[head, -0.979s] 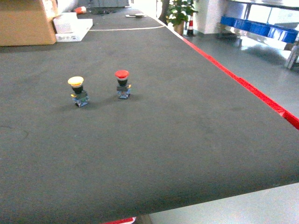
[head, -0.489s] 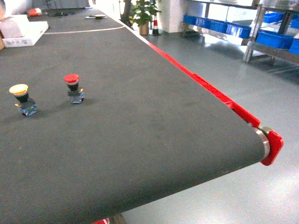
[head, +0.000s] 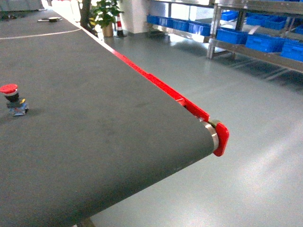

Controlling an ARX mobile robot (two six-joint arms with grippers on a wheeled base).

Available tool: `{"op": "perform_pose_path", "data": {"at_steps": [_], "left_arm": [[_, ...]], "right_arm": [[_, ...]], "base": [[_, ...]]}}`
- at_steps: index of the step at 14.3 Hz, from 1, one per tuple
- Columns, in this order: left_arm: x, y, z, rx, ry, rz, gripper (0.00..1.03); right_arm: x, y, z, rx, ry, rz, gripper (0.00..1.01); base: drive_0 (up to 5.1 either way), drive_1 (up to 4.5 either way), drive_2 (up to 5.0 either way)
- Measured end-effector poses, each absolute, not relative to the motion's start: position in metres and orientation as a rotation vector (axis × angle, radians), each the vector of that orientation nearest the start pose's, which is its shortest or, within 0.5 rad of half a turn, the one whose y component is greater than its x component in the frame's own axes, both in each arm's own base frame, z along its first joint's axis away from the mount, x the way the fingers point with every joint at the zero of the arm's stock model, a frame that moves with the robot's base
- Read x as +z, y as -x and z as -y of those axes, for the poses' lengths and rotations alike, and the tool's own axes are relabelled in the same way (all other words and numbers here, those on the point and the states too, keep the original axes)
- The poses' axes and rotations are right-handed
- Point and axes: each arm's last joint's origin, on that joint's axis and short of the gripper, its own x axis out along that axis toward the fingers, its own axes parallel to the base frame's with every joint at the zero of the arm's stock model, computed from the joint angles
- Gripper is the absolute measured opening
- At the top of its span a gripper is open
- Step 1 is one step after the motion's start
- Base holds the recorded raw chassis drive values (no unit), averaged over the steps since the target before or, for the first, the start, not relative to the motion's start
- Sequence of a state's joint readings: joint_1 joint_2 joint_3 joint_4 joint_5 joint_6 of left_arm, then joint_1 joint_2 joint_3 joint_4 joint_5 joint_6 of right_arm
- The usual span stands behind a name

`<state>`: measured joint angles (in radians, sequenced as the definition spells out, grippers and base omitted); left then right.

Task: Pick blue part to blue bin on bottom shelf

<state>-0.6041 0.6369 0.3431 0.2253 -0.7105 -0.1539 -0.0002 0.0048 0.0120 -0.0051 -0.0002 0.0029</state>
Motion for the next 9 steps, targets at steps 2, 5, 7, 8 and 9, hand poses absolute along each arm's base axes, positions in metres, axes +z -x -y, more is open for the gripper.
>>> {"op": "perform_pose_path", "data": {"at_steps": [2, 5, 7, 8, 9], "left_arm": [[0.2409, -0.1335, 0.0692, 0.11, 0.112, -0.046, 0.44], [0.2409, -0.1335, 0.0692, 0.11, 0.112, -0.046, 0.44], [0.2409, -0.1335, 0.0692, 0.11, 0.112, -0.046, 0.44], [0.2409, -0.1335, 0.0692, 0.11, 0.112, -0.046, 0.44], [0.2409, -0.1335, 0.0692, 0.11, 0.112, -0.046, 0.44]], "right_arm": [[0.1667, -0.0973, 0.0, 0.0, -0.003, 0.002, 0.98], [0.1667, -0.0973, 0.0, 0.0, -0.003, 0.002, 0.98], [0.1667, -0.0973, 0.0, 0.0, -0.003, 0.002, 0.98], [0.1667, -0.0973, 0.0, 0.0, -0.003, 0.002, 0.98], [0.1666, -0.0973, 0.0, 0.0, -0.003, 0.001, 0.98]], "base": [[-1.6, -1.63, -1.6], [-1.6, -1.62, -1.6], [-1.6, -1.61, -1.6], [-1.6, -1.6, -1.6], [-1.7, -1.74, -1.7]]}}
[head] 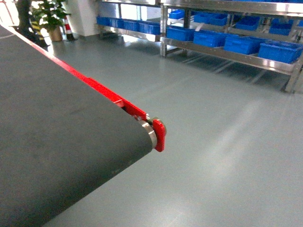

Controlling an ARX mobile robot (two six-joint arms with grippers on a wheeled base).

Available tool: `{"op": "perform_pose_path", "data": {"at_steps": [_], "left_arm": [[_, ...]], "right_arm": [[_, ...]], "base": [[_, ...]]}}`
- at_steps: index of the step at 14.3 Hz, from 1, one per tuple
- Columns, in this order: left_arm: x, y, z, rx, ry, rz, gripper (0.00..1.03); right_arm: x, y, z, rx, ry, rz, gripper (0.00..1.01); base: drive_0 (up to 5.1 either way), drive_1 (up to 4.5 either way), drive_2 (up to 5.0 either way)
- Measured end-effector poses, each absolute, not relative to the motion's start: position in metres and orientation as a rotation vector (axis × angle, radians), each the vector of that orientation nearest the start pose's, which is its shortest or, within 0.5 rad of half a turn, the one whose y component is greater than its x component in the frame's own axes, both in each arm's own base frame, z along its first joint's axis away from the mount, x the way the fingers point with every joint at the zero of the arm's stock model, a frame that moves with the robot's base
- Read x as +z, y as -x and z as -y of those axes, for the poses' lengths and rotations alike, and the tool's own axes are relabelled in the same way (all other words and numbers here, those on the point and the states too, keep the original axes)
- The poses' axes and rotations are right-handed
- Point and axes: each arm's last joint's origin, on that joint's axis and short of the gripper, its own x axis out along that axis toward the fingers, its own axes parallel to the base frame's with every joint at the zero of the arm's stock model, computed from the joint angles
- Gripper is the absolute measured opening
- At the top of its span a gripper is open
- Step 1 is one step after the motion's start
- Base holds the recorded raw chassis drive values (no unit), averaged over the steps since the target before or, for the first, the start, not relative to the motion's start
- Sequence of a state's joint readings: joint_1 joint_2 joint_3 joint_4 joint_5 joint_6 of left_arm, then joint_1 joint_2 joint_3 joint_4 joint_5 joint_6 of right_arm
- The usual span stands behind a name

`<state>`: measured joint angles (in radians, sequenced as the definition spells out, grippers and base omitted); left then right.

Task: Pick blue part to blue bin on bottom shelf

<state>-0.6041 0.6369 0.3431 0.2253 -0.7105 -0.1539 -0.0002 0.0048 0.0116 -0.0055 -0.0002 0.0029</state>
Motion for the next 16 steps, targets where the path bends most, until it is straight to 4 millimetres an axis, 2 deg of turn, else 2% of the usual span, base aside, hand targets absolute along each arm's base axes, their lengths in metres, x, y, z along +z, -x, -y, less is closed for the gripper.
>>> {"op": "perform_pose_path", "data": {"at_steps": [16], "left_arm": [[0.2408, -0.1334, 0.0695, 0.108, 0.111, -0.047, 0.44]], "right_arm": [[0.1667, -0.0973, 0.0, 0.0, -0.003, 0.002, 0.98]], "base": [[-1.6, -1.62, -1.6]]}}
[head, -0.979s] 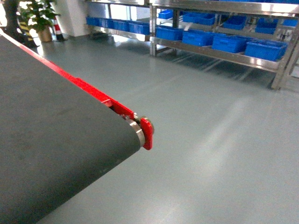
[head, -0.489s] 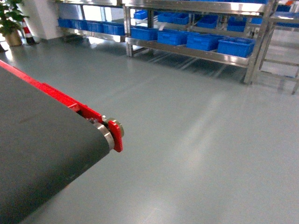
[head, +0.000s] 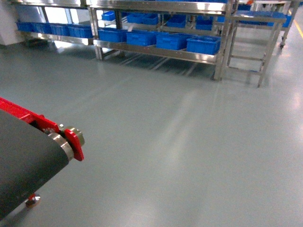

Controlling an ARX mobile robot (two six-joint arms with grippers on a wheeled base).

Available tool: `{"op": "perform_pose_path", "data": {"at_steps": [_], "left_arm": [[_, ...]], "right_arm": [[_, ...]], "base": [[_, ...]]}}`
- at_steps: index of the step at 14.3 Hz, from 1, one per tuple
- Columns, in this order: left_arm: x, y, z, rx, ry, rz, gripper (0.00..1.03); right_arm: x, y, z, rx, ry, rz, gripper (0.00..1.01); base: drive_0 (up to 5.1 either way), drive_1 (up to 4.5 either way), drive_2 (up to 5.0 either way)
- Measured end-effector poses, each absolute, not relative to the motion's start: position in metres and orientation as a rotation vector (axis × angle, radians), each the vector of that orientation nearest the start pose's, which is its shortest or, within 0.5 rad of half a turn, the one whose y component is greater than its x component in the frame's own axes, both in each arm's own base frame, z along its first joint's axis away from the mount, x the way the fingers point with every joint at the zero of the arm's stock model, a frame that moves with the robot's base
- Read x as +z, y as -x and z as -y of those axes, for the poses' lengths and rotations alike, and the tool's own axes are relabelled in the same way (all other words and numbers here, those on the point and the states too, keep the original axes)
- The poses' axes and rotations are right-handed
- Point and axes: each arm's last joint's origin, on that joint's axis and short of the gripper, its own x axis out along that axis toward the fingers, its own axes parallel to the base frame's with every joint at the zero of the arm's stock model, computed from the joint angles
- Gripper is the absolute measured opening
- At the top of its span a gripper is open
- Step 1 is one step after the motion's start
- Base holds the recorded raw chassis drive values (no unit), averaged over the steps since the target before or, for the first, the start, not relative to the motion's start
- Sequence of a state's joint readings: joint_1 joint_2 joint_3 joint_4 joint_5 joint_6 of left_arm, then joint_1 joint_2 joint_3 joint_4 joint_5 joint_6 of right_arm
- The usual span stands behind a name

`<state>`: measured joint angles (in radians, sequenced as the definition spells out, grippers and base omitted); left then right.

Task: Pick blue part to blue bin on bottom shelf

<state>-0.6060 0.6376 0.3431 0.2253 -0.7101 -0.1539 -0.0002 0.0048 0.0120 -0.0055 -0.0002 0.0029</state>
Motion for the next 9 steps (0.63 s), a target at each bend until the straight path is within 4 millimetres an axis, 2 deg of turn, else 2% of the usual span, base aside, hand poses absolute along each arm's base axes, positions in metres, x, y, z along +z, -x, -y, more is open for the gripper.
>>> {"op": "perform_pose_path", "data": {"at_steps": [9], "left_arm": [[0.2408, -0.1335, 0.0693, 0.11, 0.111, -0.047, 0.44]], "right_arm": [[0.1667, -0.0973, 0.0, 0.0, -0.003, 0.002, 0.98]], "base": [[-1.6, -1.61, -1.6]]}}
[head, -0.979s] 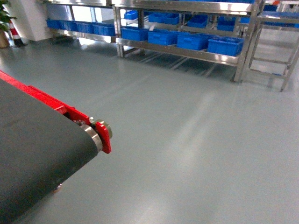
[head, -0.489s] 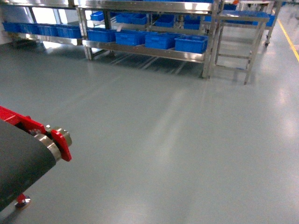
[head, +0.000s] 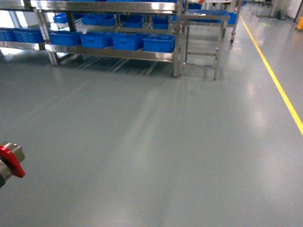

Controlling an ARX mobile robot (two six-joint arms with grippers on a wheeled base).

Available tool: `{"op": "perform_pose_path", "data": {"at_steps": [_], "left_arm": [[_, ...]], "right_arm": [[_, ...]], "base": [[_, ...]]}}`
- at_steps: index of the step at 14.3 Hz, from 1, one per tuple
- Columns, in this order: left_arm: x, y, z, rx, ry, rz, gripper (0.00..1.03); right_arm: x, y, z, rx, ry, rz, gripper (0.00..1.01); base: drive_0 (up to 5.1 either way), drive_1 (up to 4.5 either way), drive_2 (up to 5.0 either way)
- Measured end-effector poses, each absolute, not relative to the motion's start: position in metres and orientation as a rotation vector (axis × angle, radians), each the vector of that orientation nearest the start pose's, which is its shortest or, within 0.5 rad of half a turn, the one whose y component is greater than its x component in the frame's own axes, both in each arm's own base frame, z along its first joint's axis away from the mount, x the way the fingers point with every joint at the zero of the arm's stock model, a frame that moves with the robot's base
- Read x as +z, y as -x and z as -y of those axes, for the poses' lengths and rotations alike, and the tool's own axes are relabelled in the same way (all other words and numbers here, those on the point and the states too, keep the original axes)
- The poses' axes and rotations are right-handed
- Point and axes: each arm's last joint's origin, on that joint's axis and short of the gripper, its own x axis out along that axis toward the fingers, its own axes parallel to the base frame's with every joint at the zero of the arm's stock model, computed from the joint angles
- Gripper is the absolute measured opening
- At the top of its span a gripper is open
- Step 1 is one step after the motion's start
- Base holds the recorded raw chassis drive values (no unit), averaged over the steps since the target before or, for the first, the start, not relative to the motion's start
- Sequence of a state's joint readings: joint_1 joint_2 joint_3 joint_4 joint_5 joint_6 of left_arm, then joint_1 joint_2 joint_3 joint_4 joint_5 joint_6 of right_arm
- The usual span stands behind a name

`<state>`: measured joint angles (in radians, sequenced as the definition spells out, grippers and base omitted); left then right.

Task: Pick blue part to blue bin on bottom shelf

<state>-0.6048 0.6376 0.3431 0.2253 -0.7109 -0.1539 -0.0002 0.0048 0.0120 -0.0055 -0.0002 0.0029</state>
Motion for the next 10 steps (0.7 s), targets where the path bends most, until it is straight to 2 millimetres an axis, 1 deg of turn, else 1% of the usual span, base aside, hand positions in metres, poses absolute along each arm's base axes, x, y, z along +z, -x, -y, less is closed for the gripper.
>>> {"op": "perform_pose_path", "data": {"at_steps": [10], "left_arm": [[0.2408, -0.1335, 0.0694, 0.109, 0.111, -0.047, 0.44]], "right_arm": [[0.1667, -0.0973, 0.0, 0.0, -0.003, 0.002, 0.98]], "base": [[-1.5, -1.52, -1.5]]}}
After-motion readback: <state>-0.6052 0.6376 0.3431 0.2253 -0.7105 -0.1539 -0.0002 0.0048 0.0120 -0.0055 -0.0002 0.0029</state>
